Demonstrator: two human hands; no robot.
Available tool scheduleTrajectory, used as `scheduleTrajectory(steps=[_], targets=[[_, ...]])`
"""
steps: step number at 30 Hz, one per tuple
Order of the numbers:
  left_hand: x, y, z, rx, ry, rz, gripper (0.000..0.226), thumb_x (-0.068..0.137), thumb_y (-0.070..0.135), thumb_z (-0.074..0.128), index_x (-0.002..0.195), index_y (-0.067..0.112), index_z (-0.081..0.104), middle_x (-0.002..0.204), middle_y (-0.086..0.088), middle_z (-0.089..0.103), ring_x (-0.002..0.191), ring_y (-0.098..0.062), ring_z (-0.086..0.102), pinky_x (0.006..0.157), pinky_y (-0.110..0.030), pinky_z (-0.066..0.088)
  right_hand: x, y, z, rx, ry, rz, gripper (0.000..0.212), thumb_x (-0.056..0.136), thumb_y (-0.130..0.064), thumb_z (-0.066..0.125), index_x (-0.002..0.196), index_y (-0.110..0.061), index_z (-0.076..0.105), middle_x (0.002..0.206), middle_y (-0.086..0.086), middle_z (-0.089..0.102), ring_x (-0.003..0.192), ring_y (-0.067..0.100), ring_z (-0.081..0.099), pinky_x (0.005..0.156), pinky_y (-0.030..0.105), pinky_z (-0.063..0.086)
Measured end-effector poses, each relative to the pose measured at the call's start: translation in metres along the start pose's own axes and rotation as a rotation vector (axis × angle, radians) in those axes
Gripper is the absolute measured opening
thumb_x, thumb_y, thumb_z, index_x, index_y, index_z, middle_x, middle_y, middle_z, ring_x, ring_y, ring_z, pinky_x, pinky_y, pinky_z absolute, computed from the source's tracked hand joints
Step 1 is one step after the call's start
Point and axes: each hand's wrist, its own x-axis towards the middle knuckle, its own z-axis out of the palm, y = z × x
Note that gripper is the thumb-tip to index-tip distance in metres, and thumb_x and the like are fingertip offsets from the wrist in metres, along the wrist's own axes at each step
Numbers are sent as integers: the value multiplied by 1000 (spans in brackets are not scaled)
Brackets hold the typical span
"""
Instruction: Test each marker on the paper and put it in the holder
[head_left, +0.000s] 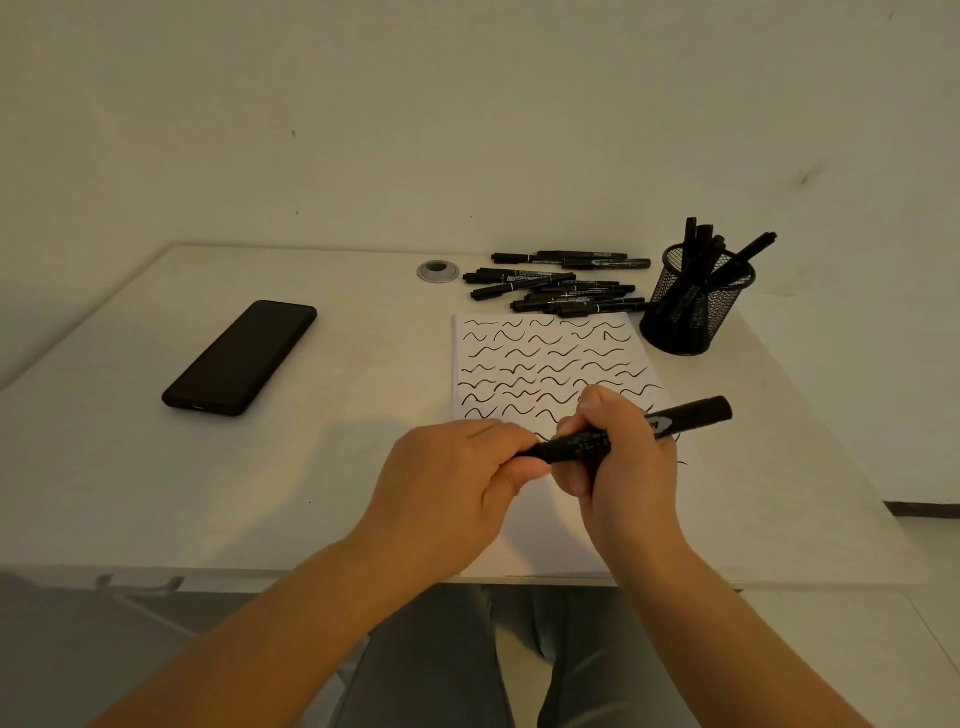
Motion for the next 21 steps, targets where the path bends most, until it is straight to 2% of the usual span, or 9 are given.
scheduleTrajectory(steps=[4, 6, 8, 11, 15, 18, 21], targets=[[2, 0, 0, -170, -142, -91, 27, 92, 43, 37, 84, 30, 60, 62, 17, 53, 60, -6, 52, 54, -15, 40, -1, 2, -3, -8, -29, -14, 26, 68, -15, 46, 42, -18, 45, 42, -2, 43, 39, 9, 36, 36, 17, 30], [3, 0, 0, -251, -205, -132, 18, 92, 37, 43, 78, 39, 54, 57, 18, 52, 63, -4, 53, 55, -18, 43, -2, 3, -6, -26, -46, -35, 27, 70, -16, 45, 43, -19, 45, 42, -3, 43, 41, 9, 37, 38, 17, 30], [5, -1, -1, -320, -263, -162, 18, 91, 33, 46, 77, 39, 57, 59, 19, 56, 64, -2, 55, 60, -19, 46, -3, 5, -8, -43, -64, -61, 29, 72, -16, 45, 43, -21, 46, 43, -4, 44, 42, 9, 38, 40, 19, 30], [7, -4, -3, -348, -322, -168, 17, 90, 34, 48, 81, 32, 63, 63, 25, 59, 65, 5, 57, 63, -10, 44, -2, 5, -13, -109, -111, -93, 31, 75, -17, 43, 44, -21, 47, 43, -3, 44, 41, 10, 38, 40, 22, 29], [12, -8, -5, -306, -248, -160, 13, 86, 43, 47, 76, 45, 56, 67, 23, 60, 71, 2, 57, 64, -11, 44, 2, 4, -21, -214, -164, -63, 30, 79, -24, 45, 51, -21, 55, 43, -2, 51, 40, 10, 43, 40, 17, 35], [17, -16, -12, -358, -138, -217, 8, 78, 46, 50, 77, 48, 57, 75, 24, 63, 69, 0, 58, 62, -11, 45, 4, 3, -29, -150, -105, 29, 28, 79, -37, 63, 55, -23, 58, 52, -3, 57, 50, 11, 50, 48, 21, 41], [22, -25, -15, -418, -22, -286, 6, 76, 39, 57, 75, 42, 61, 69, 21, 64, 63, 2, 58, 59, -8, 43, 10, 0, -41, -213, -59, 22, 27, 64, -51, 61, 61, -24, 60, 57, -3, 58, 56, 11, 52, 55, 23, 45]])
